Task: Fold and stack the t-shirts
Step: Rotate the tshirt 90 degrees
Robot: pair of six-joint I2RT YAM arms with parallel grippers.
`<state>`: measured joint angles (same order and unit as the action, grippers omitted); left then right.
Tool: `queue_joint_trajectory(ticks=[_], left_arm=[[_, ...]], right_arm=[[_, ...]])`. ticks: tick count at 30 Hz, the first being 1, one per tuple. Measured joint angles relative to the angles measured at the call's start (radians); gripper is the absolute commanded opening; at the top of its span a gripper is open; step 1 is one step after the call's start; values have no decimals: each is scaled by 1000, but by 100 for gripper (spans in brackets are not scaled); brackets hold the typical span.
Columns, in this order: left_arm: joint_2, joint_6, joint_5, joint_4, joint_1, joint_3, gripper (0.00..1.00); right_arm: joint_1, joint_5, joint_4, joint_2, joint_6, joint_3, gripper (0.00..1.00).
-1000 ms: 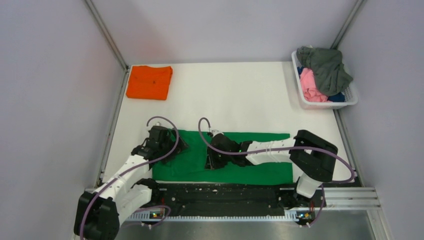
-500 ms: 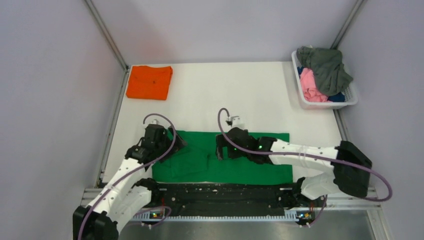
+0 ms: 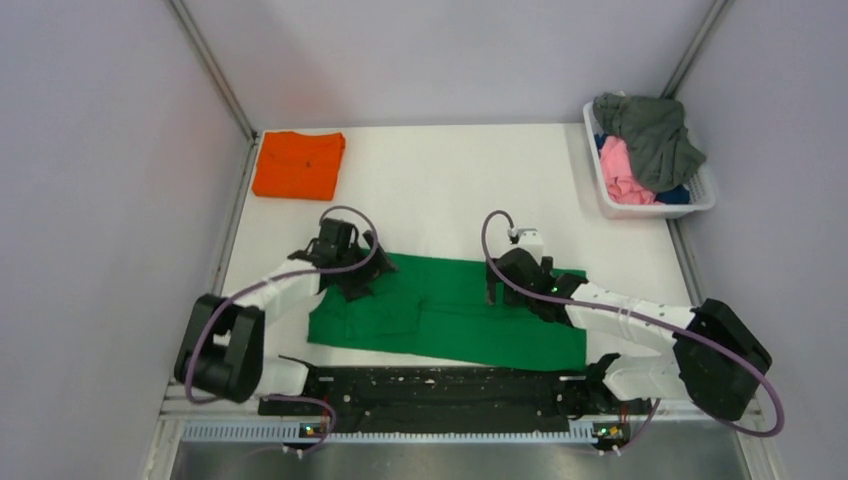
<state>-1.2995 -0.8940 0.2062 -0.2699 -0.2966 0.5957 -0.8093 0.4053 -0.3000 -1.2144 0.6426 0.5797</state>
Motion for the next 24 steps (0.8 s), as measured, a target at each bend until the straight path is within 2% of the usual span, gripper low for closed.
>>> queue_joint_trajectory(ticks=[5, 9, 13, 15, 16, 19, 21, 24], left_arm=[[-253, 22, -13, 8, -2, 228, 99], [-470, 61, -34, -33, -1, 484, 99], [-745, 93, -9, -74, 0, 857, 99], [-895, 98, 28, -96, 0, 1079, 99], [-999, 97, 59, -110, -1, 1240, 99], [-1234, 69, 149, -84, -7, 1588, 99], [-1347, 11, 220, -14, -17, 1729, 99], [-1459, -121, 295, 163, -35, 1823, 99]], right_arm=[[27, -24, 65, -106, -43, 3, 96], [33, -60, 93, -147, -99, 15, 95], [34, -141, 122, -148, -143, 17, 99], [32, -203, 147, -147, -156, 18, 99], [29, -238, 162, -147, -160, 18, 99], [-14, -352, 220, -158, -162, 19, 99], [-61, -423, 261, -187, -161, 35, 99], [-106, -501, 313, -255, -154, 80, 99]])
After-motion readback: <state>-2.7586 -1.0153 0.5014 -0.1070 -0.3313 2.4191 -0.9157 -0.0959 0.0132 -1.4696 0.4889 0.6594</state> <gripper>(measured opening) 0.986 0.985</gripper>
